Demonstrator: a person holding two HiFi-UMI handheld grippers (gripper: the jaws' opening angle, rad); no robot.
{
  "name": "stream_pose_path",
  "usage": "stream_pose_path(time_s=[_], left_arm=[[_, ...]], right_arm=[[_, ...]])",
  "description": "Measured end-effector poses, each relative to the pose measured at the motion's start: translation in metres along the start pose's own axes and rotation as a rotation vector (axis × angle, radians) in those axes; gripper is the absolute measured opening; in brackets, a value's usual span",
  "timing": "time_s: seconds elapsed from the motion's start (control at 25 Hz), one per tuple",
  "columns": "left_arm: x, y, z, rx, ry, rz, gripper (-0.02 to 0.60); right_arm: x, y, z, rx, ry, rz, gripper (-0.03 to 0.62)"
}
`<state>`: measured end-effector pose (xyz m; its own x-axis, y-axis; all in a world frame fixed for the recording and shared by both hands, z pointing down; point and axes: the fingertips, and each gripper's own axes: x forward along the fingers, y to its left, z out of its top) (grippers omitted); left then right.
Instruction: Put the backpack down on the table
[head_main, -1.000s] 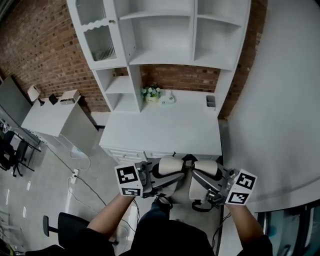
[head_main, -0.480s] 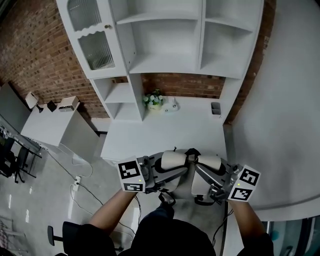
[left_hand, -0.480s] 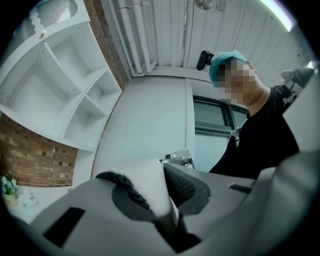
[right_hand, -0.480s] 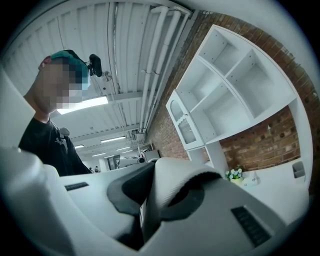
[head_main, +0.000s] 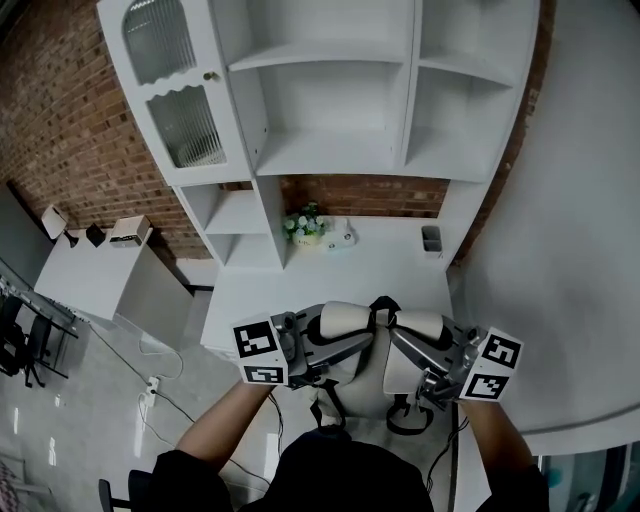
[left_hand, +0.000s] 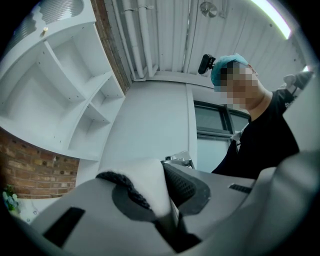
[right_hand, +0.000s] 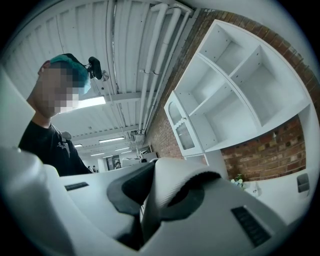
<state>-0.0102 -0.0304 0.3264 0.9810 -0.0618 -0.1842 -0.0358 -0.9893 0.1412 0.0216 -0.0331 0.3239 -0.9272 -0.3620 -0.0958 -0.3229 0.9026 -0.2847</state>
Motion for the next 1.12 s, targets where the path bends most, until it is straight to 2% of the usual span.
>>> stream_pose_path(time_s=[0.24, 0.68, 1.12], left_arm=[[-0.001, 0.005, 0.015, 0.030, -0.010, -0.054, 0.061], [-0.008, 0.070, 0.037, 0.075, 0.008, -0.057, 0.061], [0.000, 0.134, 0.039, 0.021, -0.005, -0.023, 0.061]], right_arm=[[0.007, -0.005, 0.014, 0.007, -0.013, -0.004, 0.049], [0.046, -0.063, 0.042, -0.028, -0.030, -0.054, 0.049], [0.063, -0.119, 0.049, 0.002, -0.025, -0.063, 0.049]])
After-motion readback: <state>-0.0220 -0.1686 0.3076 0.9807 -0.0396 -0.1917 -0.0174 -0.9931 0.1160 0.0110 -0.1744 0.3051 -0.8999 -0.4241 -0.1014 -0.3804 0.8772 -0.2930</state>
